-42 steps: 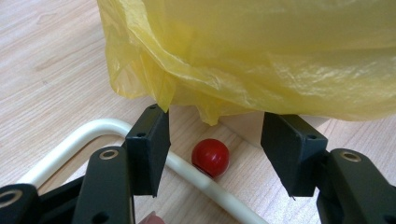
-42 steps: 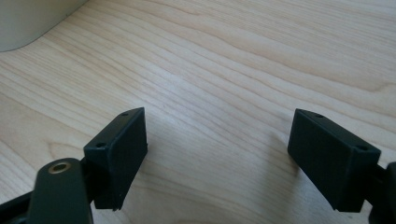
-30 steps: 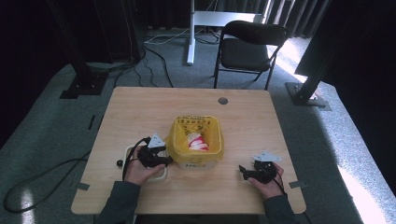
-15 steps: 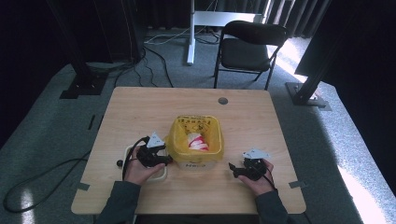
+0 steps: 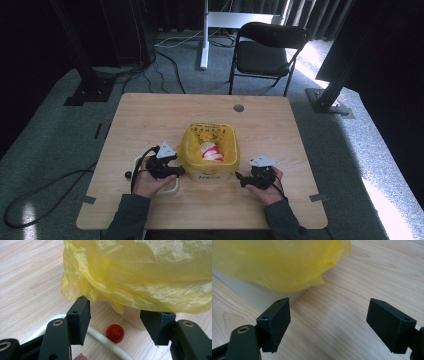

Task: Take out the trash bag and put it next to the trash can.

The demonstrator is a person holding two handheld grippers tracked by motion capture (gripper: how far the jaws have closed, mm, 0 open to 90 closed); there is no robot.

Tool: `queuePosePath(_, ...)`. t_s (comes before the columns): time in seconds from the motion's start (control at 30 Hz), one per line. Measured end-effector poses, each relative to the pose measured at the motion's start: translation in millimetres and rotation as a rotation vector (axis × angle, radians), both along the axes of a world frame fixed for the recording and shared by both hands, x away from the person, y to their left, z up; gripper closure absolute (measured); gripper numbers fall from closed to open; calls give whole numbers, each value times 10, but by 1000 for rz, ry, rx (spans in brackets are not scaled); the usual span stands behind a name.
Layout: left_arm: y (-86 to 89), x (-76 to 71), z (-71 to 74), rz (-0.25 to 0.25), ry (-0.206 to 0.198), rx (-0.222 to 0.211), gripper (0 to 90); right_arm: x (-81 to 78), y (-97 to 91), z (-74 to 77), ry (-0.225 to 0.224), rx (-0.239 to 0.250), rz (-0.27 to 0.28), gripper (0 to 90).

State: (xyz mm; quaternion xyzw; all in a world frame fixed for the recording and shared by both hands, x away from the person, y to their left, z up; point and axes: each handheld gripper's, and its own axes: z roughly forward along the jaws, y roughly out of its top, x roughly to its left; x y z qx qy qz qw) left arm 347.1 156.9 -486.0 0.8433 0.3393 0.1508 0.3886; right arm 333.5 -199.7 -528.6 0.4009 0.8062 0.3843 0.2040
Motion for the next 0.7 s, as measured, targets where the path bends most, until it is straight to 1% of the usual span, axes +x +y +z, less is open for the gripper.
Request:
queuePosePath(0.27, -3, -8, 9, 2, -6, 1, 423, 22, 80, 40, -11, 1, 14, 187)
queuePosePath(0.5, -1, -14, 27, 3, -11, -1, 423, 30, 101, 52, -13, 5, 14, 187)
queuePosePath(0.7, -3, -23, 43, 8, -18, 0, 423, 20, 94, 94, -27, 14, 9, 187)
